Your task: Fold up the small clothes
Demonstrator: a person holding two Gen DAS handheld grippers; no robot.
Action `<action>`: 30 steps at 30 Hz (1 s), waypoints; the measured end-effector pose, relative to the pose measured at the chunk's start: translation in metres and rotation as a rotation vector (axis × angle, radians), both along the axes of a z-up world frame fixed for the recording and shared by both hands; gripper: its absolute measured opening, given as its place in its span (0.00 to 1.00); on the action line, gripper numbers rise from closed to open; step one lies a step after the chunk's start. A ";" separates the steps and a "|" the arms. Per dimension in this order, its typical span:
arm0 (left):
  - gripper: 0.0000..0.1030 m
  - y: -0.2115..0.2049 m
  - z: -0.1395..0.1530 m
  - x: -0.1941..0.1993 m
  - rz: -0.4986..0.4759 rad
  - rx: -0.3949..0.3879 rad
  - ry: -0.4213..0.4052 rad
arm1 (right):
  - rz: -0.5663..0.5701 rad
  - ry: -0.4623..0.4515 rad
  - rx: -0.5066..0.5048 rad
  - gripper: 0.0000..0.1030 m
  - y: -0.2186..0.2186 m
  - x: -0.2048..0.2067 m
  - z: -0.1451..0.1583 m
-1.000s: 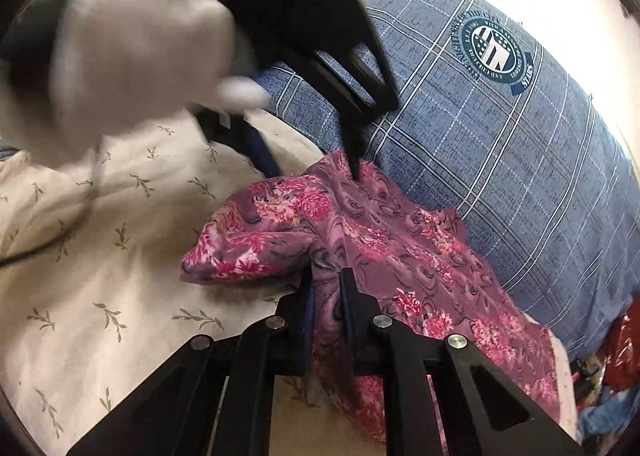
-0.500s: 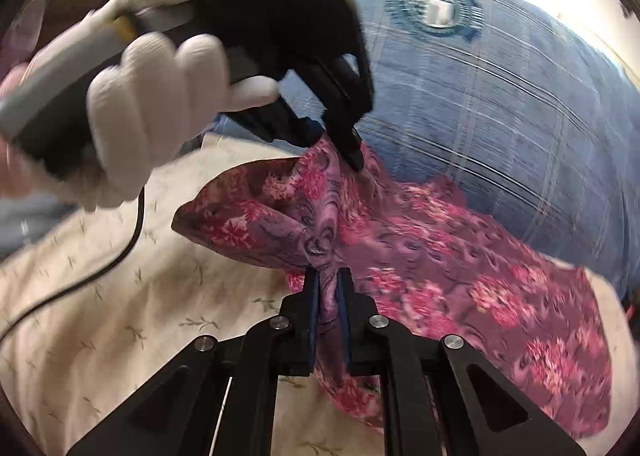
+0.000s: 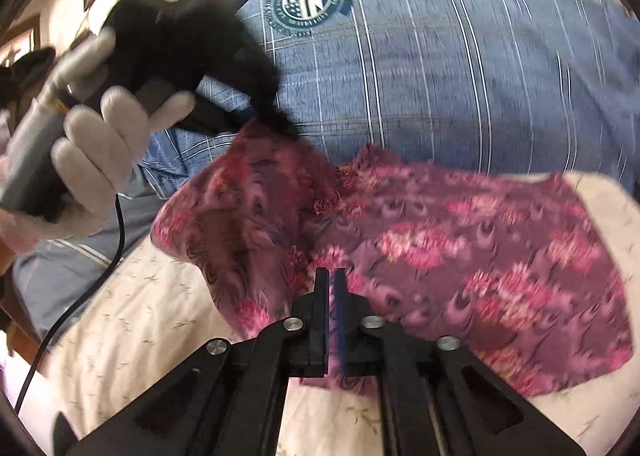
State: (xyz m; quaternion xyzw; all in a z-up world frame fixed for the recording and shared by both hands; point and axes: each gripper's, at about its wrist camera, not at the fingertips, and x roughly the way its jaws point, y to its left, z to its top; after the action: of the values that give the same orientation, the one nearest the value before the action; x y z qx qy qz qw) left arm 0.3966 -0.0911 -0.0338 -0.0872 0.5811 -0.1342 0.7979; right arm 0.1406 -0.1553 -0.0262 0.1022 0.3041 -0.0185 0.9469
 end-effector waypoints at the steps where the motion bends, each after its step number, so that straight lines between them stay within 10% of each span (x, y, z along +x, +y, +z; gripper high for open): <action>1: 0.23 0.015 -0.011 0.006 0.030 0.029 0.048 | 0.008 0.012 0.013 0.07 0.001 0.001 -0.003; 9: 0.30 0.137 -0.074 0.007 0.217 -0.046 0.226 | 0.109 0.071 -0.049 0.33 0.045 0.021 -0.016; 18: 0.36 0.177 -0.092 0.008 0.175 -0.195 0.251 | 0.394 0.132 -0.594 0.54 0.167 0.038 -0.054; 23: 0.44 0.168 -0.094 0.011 0.108 -0.272 0.234 | 0.329 0.103 -0.808 0.48 0.193 0.073 -0.071; 25: 0.47 0.163 -0.093 0.016 0.092 -0.309 0.220 | 0.353 0.132 -0.771 0.03 0.191 0.084 -0.070; 30: 0.59 0.134 -0.099 0.035 0.047 -0.322 0.207 | 0.360 0.066 -0.708 0.05 0.183 0.071 -0.055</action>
State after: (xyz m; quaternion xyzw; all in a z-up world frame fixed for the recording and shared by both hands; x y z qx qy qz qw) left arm 0.4318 0.0426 -0.1332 -0.2407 0.6288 -0.1970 0.7126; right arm 0.2117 0.0276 -0.0811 -0.2859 0.3225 0.0408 0.9014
